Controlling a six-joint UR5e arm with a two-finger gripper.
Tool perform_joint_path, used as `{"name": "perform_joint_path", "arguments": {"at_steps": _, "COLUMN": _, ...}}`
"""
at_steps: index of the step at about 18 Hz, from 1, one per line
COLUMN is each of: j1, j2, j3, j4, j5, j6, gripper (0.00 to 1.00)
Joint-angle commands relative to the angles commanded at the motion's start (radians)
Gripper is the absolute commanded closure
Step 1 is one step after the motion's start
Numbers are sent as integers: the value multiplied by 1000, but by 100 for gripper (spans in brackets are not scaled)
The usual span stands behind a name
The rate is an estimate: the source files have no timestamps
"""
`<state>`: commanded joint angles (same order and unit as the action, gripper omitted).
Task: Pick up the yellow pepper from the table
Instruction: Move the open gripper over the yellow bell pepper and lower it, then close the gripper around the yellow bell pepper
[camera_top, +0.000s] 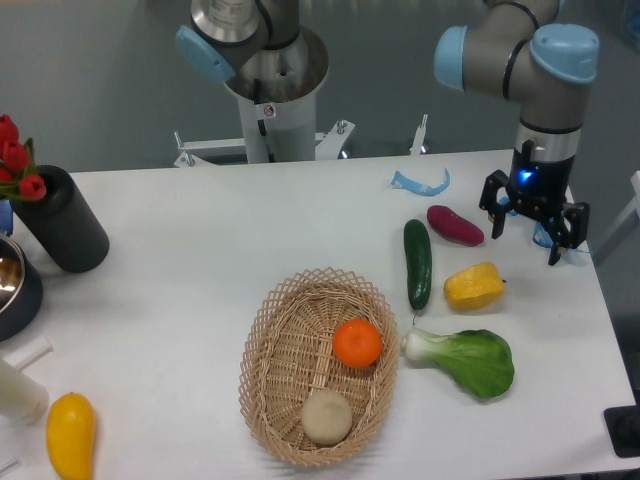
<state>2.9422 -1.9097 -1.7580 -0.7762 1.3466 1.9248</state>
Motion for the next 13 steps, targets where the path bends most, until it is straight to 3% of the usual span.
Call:
{"name": "perform_joint_path", "arguments": {"at_steps": 4, "j1": -30, "j2": -23, "j3": -8, "j4": -8, "j5": 114, "j6": 85, "gripper": 0}}
{"name": "perform_joint_path", "arguments": {"at_steps": 9, "j1": -70, "j2": -83, "j3": -8, "j4": -5, "j5": 129, "j6": 69, "gripper": 0}}
{"name": "perform_joint_path", "arguments": {"at_steps": 13, "j1": -83, "j2": -89, "j3": -26, "j4": -3, "j5": 135, "j6": 68, "gripper": 0}}
